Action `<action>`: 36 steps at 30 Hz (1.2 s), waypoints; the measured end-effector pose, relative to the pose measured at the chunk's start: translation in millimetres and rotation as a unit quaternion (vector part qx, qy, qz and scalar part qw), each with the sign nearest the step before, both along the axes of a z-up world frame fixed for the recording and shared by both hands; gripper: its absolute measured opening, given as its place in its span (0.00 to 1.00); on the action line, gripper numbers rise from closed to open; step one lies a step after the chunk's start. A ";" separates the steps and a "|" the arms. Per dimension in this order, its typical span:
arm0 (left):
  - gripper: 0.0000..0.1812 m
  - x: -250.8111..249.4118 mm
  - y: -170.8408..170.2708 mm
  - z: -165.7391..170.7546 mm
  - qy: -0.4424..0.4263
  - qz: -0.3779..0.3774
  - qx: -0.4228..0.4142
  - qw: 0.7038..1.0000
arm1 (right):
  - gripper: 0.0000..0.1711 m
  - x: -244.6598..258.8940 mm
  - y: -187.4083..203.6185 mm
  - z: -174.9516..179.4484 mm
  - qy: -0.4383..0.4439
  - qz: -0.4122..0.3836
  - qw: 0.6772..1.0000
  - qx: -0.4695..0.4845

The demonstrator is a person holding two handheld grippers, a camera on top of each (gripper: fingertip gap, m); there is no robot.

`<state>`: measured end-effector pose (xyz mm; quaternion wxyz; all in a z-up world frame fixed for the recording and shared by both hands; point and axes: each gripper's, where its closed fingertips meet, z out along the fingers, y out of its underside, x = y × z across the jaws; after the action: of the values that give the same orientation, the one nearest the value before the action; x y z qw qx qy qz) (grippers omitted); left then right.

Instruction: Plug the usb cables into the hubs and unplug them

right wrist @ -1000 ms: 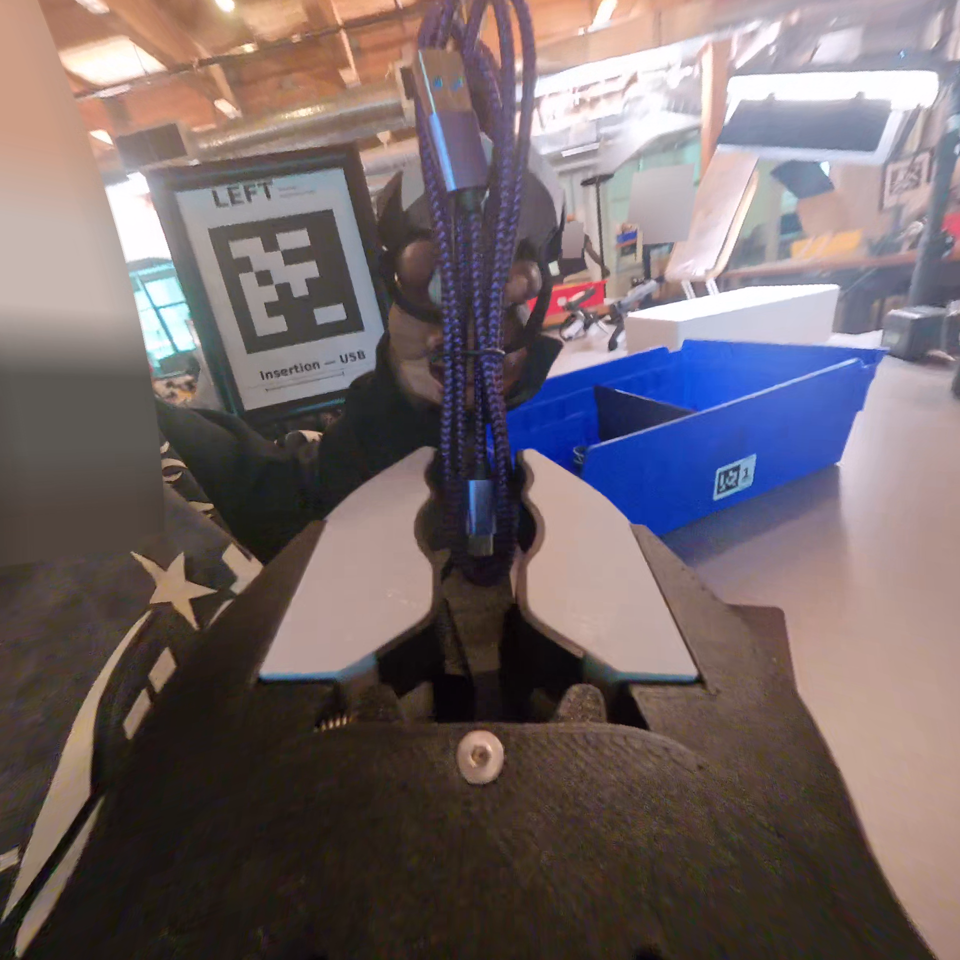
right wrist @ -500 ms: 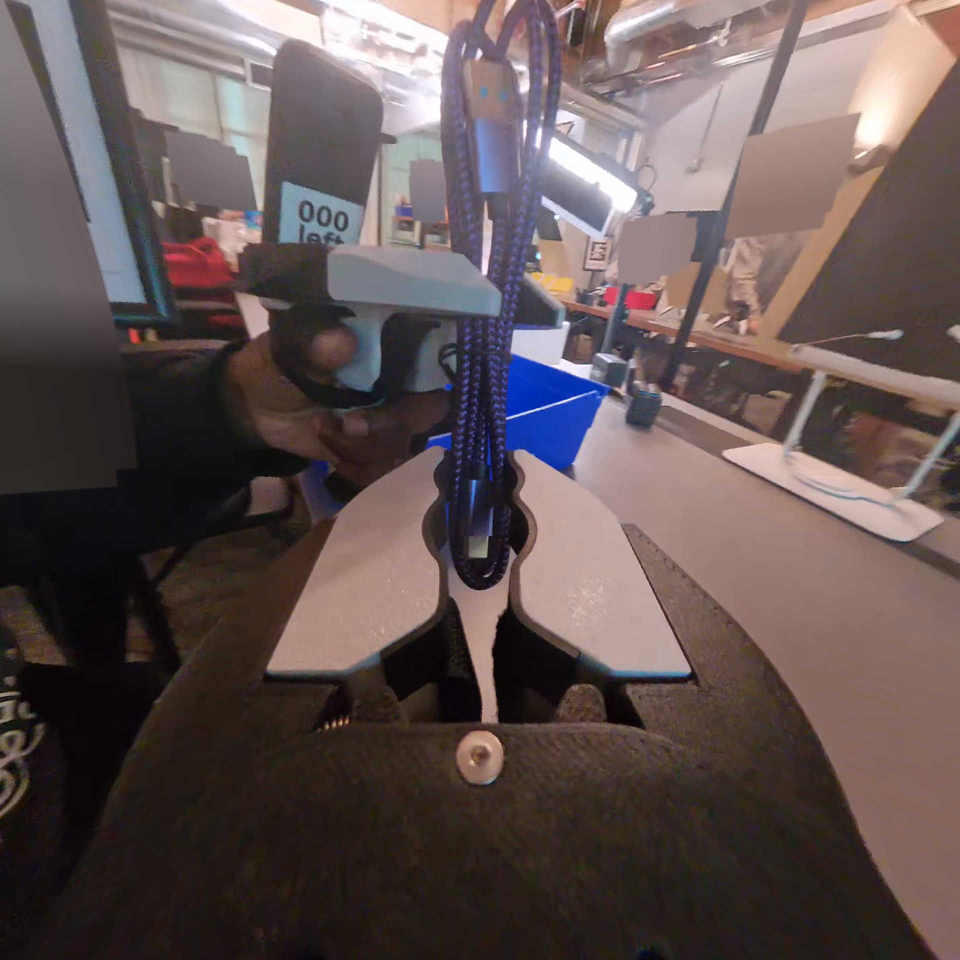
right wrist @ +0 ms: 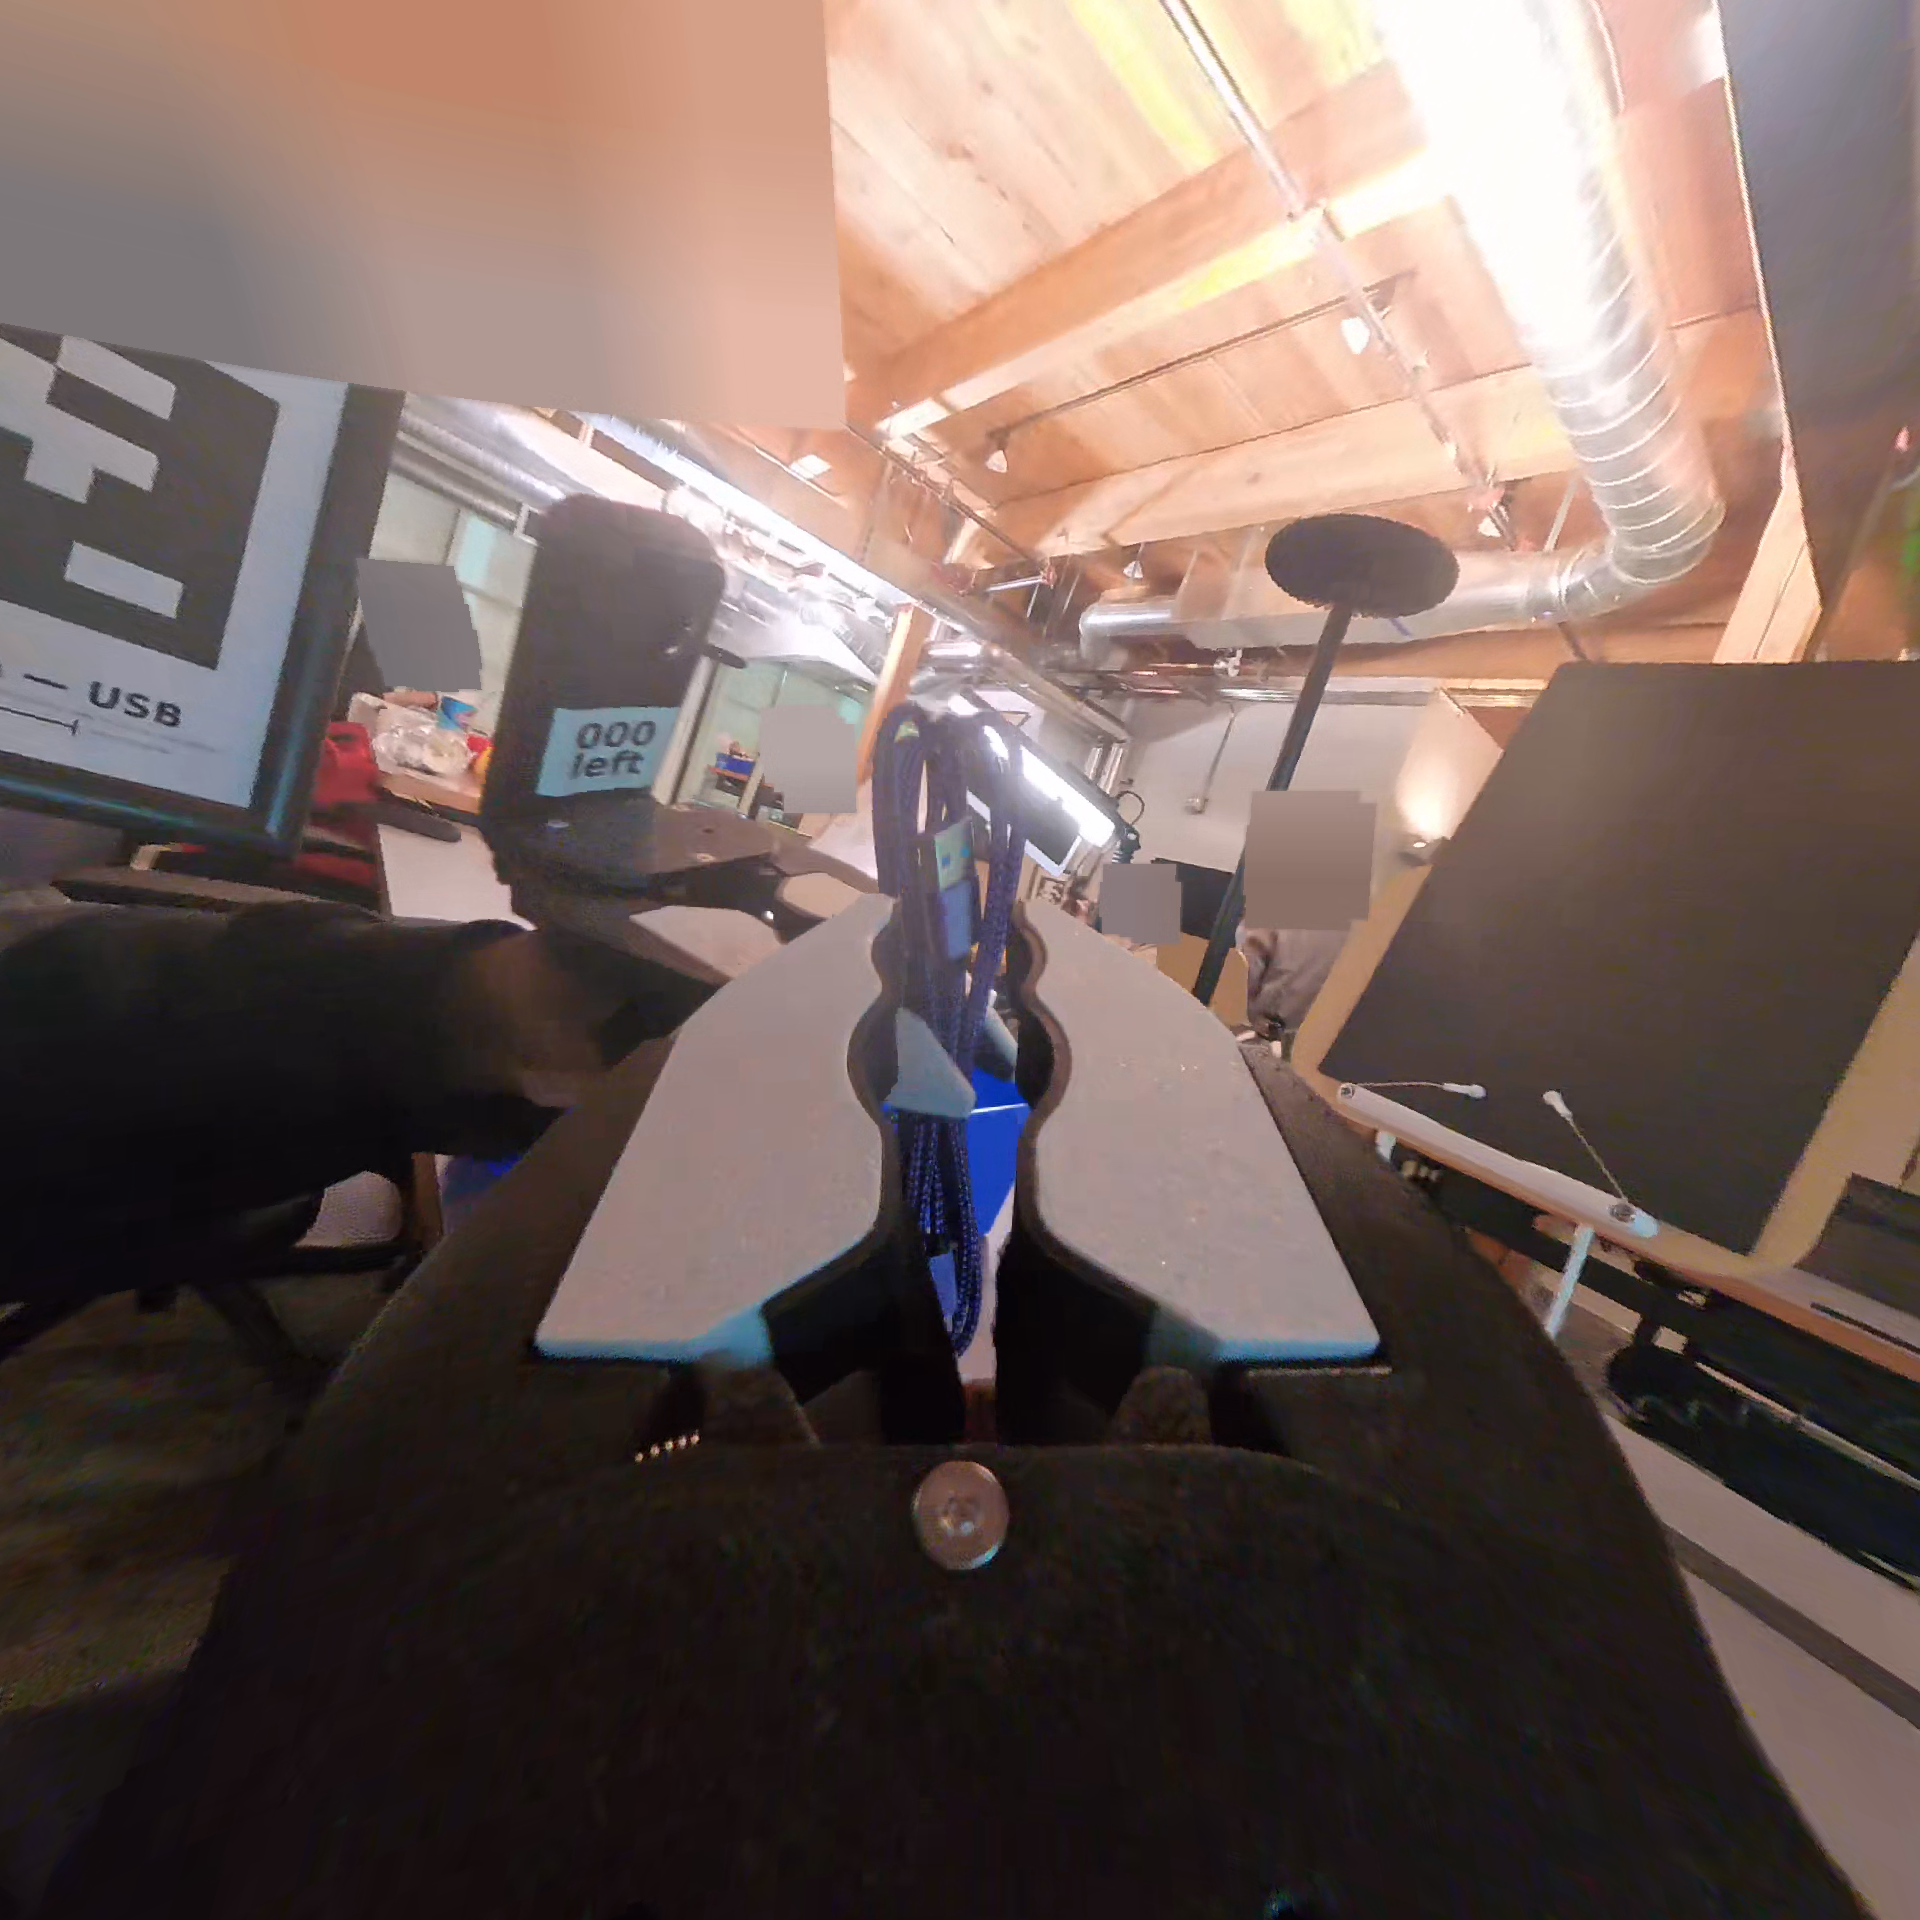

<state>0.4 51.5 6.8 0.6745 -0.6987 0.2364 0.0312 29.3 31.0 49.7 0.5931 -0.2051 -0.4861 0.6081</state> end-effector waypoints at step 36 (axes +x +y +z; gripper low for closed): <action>0.06 -24.2 5.6 -2.8 0.046 0.093 -0.001 0.995 | 0.24 -16.8 12.6 -13.3 -0.133 0.010 0.989 -0.070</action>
<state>-23.8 57.1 4.0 0.6562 -0.7164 0.2010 0.1255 12.6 43.6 36.3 0.5015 -0.3205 -0.5185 0.6139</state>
